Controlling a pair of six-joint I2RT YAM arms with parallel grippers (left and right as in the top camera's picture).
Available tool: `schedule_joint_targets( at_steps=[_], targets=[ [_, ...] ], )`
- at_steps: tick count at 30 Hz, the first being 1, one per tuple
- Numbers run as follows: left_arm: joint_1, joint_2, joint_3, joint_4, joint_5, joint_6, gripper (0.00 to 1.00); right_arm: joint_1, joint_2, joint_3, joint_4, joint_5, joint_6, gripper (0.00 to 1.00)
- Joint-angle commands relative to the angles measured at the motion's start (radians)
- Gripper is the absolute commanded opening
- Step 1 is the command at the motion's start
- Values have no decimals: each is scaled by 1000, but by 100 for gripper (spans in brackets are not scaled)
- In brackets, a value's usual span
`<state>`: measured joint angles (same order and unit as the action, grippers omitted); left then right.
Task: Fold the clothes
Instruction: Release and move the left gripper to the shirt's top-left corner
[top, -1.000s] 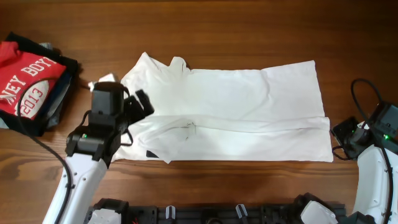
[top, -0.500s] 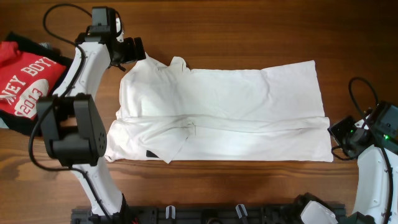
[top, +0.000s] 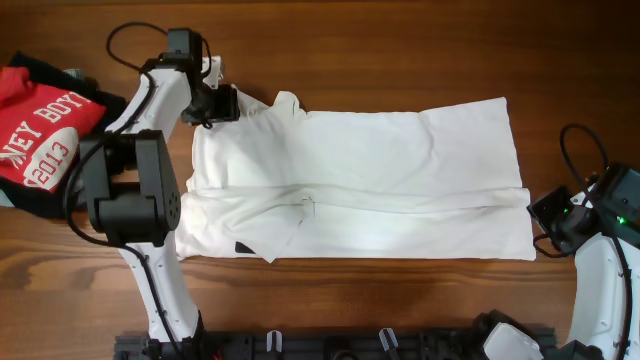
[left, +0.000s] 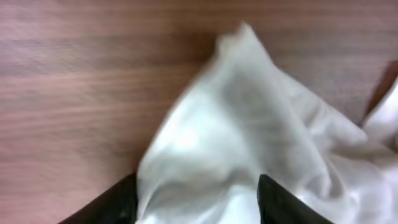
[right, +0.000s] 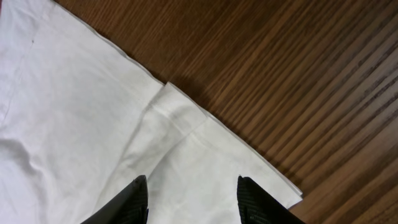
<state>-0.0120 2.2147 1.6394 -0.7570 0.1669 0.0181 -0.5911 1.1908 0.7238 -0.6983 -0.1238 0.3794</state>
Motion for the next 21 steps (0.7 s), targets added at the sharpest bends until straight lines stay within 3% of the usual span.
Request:
schedule_joint_targets(
  at_steps=[1,4,6,8,9,10,11,12,16,21],
  targets=[
    [-20,41,1,-42,26,1,51,-2,-10,11,3,-5,-14,47],
    [-19,41,1,-60,23,0,29,-2,-10,11,2,-5,-13,46],
    [-18,41,1,-58,-5,-37,9,-2,-10,11,2,-5,-14,37],
    [-17,41,1,-55,-51,-107,4,-1,-10,11,-2,-9,-16,30],
    [-17,41,1,-51,-52,-122,5,-1,-10,11,-5,-14,-26,30],
    [-17,41,1,-41,-52,-139,16,-1,-10,11,-5,-17,-32,30],
    [-17,41,1,-27,-52,-139,47,-1,-10,11,-3,-17,-32,30],
    [-17,41,1,-8,-52,-139,52,-1,-10,11,-2,-17,-33,31],
    [-17,41,1,79,-52,-158,62,-1,-10,11,-2,-16,-36,31],
    [-25,64,1,148,-43,-161,63,-1,-10,11,-2,-16,-37,31]
  ],
)
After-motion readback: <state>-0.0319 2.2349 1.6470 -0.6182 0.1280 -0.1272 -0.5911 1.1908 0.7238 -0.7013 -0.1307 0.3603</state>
